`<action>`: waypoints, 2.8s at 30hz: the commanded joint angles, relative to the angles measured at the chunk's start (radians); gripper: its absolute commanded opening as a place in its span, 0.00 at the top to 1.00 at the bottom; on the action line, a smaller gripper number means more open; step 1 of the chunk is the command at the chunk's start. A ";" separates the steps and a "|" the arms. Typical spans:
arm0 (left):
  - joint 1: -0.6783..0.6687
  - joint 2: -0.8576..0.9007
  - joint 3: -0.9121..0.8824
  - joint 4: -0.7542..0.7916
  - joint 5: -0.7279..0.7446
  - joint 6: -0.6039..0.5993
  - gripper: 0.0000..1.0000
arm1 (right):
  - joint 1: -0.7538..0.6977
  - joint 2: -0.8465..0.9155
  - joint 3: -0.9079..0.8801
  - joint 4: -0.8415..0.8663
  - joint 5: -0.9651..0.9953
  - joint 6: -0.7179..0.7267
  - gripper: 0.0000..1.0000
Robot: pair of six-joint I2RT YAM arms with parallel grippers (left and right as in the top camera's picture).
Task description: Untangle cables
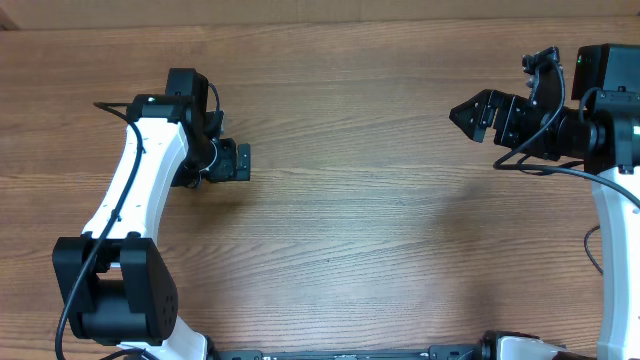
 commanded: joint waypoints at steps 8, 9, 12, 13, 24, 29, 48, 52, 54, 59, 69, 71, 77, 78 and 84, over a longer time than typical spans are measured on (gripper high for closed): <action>0.002 -0.008 0.009 0.001 0.008 0.015 0.00 | 0.002 -0.001 -0.007 0.006 0.010 -0.008 0.00; 0.002 -0.008 0.010 0.001 0.008 0.015 0.00 | 0.002 -0.001 -0.007 0.006 0.010 -0.008 0.00; 0.002 -0.008 0.010 0.001 0.008 0.015 0.00 | 0.002 -0.001 -0.007 0.006 0.010 -0.008 0.00; 0.002 -0.008 0.010 0.001 0.008 0.015 0.00 | 0.002 -0.001 -0.007 0.006 0.010 -0.008 0.00; 0.002 -0.005 0.010 0.001 0.008 0.015 0.00 | 0.002 -0.001 -0.007 0.006 0.010 -0.008 0.00; 0.002 -0.004 0.009 0.001 0.008 0.015 0.01 | 0.002 -0.001 -0.007 0.006 0.010 -0.009 0.00; -0.228 -0.232 0.010 0.001 0.008 0.015 0.00 | 0.002 -0.001 -0.007 0.006 0.010 -0.008 0.00; -0.299 -0.300 0.009 0.001 0.008 0.015 0.00 | 0.002 -0.001 -0.007 0.006 0.010 -0.008 0.00; -0.332 -0.338 0.010 0.001 0.008 0.015 0.00 | 0.002 -0.001 -0.007 0.006 0.010 -0.009 0.00; -0.381 -0.420 0.010 0.001 0.008 0.015 0.01 | 0.002 -0.001 -0.007 0.006 0.010 -0.008 0.00; -0.389 -0.555 0.009 -0.019 -0.019 0.019 0.00 | 0.002 -0.001 -0.007 0.006 0.010 -0.008 0.00; -0.389 -0.571 0.008 -0.023 -0.018 0.019 0.00 | 0.002 -0.001 -0.007 0.006 0.010 -0.008 0.00; -0.389 -0.633 -0.056 0.062 -0.013 0.012 0.01 | 0.002 -0.001 -0.007 0.006 0.009 -0.008 0.00; -0.389 -0.653 -0.089 0.105 -0.011 0.002 0.00 | 0.002 -0.001 -0.007 0.006 0.010 -0.009 0.00; -0.388 -0.783 -0.365 0.426 0.034 0.000 0.00 | 0.002 -0.001 -0.007 0.006 0.010 -0.008 0.00</action>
